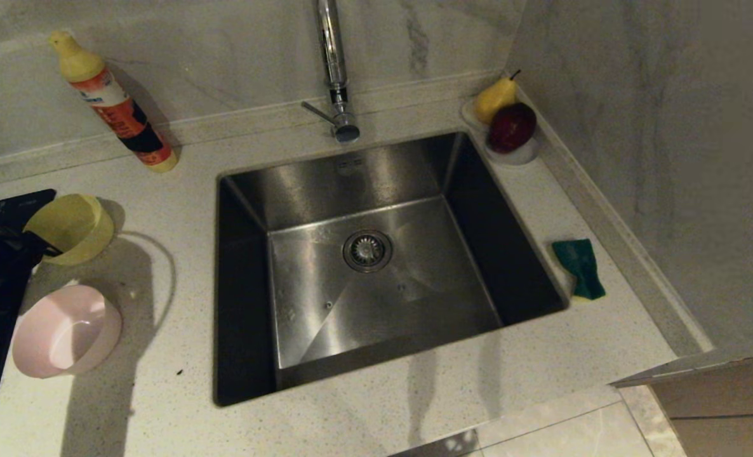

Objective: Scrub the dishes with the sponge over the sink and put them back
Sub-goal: Place the bowl on the bowl

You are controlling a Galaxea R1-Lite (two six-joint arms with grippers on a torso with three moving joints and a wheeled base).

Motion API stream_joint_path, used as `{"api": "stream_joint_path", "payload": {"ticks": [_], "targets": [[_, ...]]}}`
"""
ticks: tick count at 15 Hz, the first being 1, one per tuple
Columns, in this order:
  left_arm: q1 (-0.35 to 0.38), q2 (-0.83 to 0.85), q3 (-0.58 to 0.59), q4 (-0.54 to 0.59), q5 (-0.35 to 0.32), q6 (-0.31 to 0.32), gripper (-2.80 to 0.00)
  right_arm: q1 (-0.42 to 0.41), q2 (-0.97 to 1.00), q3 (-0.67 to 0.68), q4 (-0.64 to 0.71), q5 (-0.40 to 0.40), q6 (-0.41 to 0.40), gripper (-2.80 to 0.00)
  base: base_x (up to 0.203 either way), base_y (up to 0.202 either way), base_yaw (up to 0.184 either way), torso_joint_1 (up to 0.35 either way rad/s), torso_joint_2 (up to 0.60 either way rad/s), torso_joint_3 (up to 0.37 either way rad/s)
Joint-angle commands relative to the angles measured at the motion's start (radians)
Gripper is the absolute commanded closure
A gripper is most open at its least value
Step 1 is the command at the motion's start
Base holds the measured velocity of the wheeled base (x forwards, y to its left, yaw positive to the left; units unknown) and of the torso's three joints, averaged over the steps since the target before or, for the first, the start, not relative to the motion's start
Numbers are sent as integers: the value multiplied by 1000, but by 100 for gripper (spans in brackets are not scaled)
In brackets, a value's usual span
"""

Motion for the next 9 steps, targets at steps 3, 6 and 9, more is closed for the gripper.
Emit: {"api": "stream_joint_path", "payload": {"ticks": [3, 6, 9], "targets": [[1, 13, -10, -18, -1, -7, 0, 0, -2, 0, 0, 1, -1, 0, 0, 0, 0, 0, 0, 0], [1, 2, -13, -18, -22, -12, 0, 0, -2, 0, 0, 1, -1, 0, 0, 0, 0, 0, 0, 0], [1, 4, -4, -18, -22, -14, 0, 0, -2, 0, 0, 1, -1, 0, 0, 0, 0, 0, 0, 0]]}}
